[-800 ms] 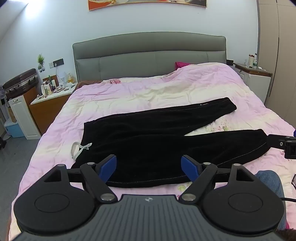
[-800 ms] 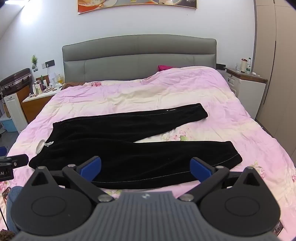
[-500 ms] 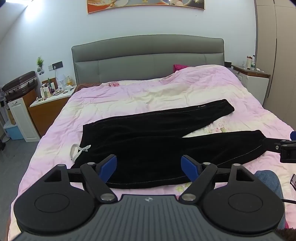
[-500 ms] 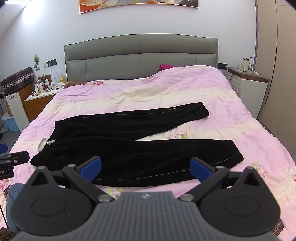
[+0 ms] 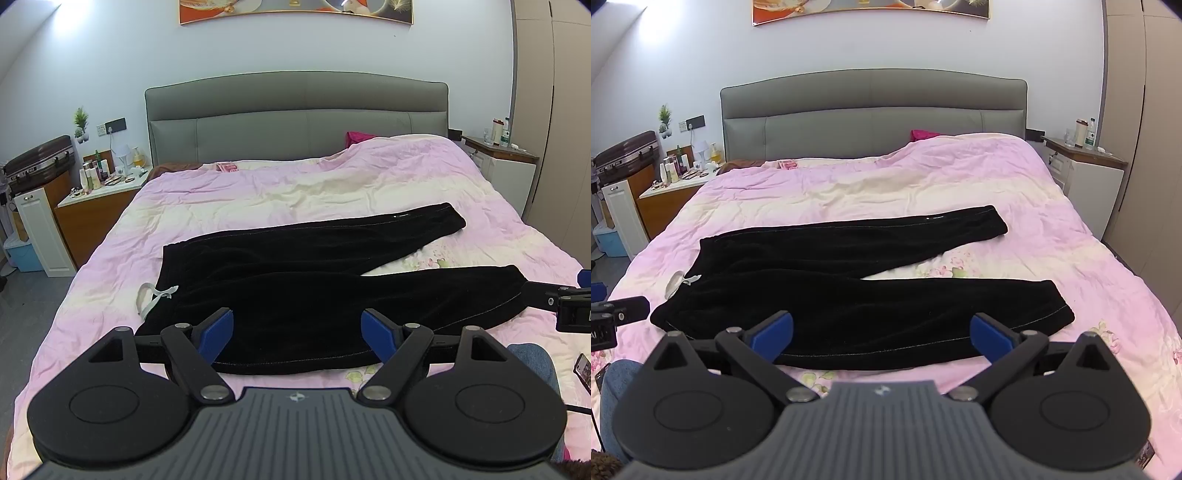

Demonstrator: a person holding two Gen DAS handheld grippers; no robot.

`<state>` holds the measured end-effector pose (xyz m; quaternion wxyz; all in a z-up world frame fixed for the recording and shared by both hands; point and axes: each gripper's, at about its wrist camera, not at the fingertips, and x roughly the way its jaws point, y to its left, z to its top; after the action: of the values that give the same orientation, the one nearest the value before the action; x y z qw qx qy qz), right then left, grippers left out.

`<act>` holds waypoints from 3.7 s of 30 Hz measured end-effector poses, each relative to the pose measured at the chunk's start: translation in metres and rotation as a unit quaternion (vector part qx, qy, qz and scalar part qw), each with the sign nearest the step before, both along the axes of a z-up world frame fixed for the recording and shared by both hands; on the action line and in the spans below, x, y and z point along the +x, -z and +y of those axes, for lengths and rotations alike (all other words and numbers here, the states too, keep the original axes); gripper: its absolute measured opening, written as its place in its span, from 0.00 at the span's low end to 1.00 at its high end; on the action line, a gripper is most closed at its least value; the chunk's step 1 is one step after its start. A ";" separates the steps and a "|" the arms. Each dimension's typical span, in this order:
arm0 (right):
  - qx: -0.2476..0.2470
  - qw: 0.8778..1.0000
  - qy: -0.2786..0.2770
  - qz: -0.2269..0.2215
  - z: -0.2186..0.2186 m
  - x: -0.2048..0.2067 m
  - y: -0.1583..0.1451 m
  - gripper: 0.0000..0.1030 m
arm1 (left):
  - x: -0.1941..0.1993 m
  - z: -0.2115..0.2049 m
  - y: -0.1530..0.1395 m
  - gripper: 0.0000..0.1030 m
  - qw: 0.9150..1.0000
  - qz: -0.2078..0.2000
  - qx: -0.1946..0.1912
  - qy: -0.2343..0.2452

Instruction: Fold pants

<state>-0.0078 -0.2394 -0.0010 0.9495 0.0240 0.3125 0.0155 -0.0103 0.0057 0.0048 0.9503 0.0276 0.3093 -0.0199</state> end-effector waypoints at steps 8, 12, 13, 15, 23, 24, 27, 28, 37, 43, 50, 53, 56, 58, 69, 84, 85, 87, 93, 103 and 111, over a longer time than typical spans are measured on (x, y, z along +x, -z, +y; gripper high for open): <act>0.003 1.000 0.001 -0.001 -0.006 0.001 0.004 0.95 | 0.000 -0.001 0.000 0.90 1.000 -0.006 -0.004 -0.003; 0.008 1.000 0.003 0.000 -0.008 0.000 0.006 0.95 | -0.001 0.000 0.002 0.90 1.000 -0.008 -0.006 -0.002; 0.009 1.000 0.004 0.001 -0.008 0.000 0.007 0.95 | -0.001 -0.001 0.001 0.90 1.000 -0.008 -0.007 -0.002; 0.010 1.000 0.005 0.002 -0.008 0.001 0.007 0.95 | -0.001 0.001 0.002 0.90 1.000 -0.009 -0.009 -0.002; 0.007 1.000 0.003 0.004 -0.006 0.002 0.009 0.95 | -0.001 0.000 0.003 0.90 1.000 -0.009 -0.009 -0.002; 0.007 1.000 0.002 0.006 -0.006 0.002 0.009 0.95 | -0.002 0.001 0.003 0.90 1.000 -0.009 -0.010 -0.003; 0.006 1.000 0.002 0.007 -0.005 0.004 0.010 0.95 | -0.002 0.002 0.003 0.90 1.000 -0.009 -0.012 -0.004; 0.006 1.000 0.002 0.007 -0.005 0.004 0.010 0.95 | -0.001 0.002 0.003 0.90 1.000 -0.009 -0.013 -0.004; 0.006 1.000 0.002 0.007 -0.005 0.005 0.010 0.95 | -0.001 0.003 0.003 0.90 1.000 -0.009 -0.013 -0.005; 0.008 1.000 0.004 0.008 -0.004 0.004 0.011 0.95 | -0.001 0.003 0.003 0.90 1.000 -0.010 -0.014 -0.004; 0.010 1.000 0.004 0.008 -0.006 0.003 0.011 0.95 | -0.001 0.004 0.003 0.90 1.000 -0.010 -0.014 -0.003; 0.009 1.000 0.004 0.007 -0.006 0.003 0.011 0.95 | -0.001 0.004 0.003 0.90 1.000 -0.010 -0.014 -0.003; 0.009 1.000 0.005 0.007 -0.006 0.003 0.011 0.95 | -0.001 0.005 0.003 0.89 1.000 -0.010 -0.015 -0.003; 0.009 1.000 0.005 0.007 -0.006 0.003 0.011 0.95 | -0.001 0.005 0.003 0.89 1.000 -0.010 -0.014 -0.004; 0.008 1.000 0.005 0.005 -0.005 0.003 0.012 0.95 | -0.001 0.005 0.004 0.89 1.000 -0.011 -0.015 -0.003; 0.015 0.999 -0.014 -0.030 -0.027 0.033 0.017 0.95 | 0.039 0.031 0.005 0.75 0.997 -0.012 0.062 0.045; 0.020 0.999 -0.016 -0.044 -0.034 0.037 0.018 0.95 | 0.045 0.036 0.006 0.73 0.996 -0.006 0.070 0.052; 0.025 0.997 -0.019 -0.074 -0.052 0.047 0.021 0.95 | 0.059 0.048 0.011 0.72 0.994 0.011 0.080 0.077; -0.012 0.996 -0.085 -0.031 -0.086 0.111 0.039 0.95 | 0.096 0.071 0.046 0.71 0.969 0.049 0.184 0.158; -0.163 0.958 -0.231 0.057 -0.127 0.207 0.121 0.74 | 0.166 0.110 0.156 0.71 0.900 0.198 0.312 0.232; -0.232 0.920 -0.267 0.166 -0.164 0.244 0.193 0.59 | 0.187 0.123 0.235 0.71 0.839 0.265 0.391 0.271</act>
<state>0.2360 -0.4030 -0.1944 0.8234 -0.2788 0.4557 0.1915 0.1763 0.1291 -0.2300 0.6987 0.4733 0.5119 -0.1606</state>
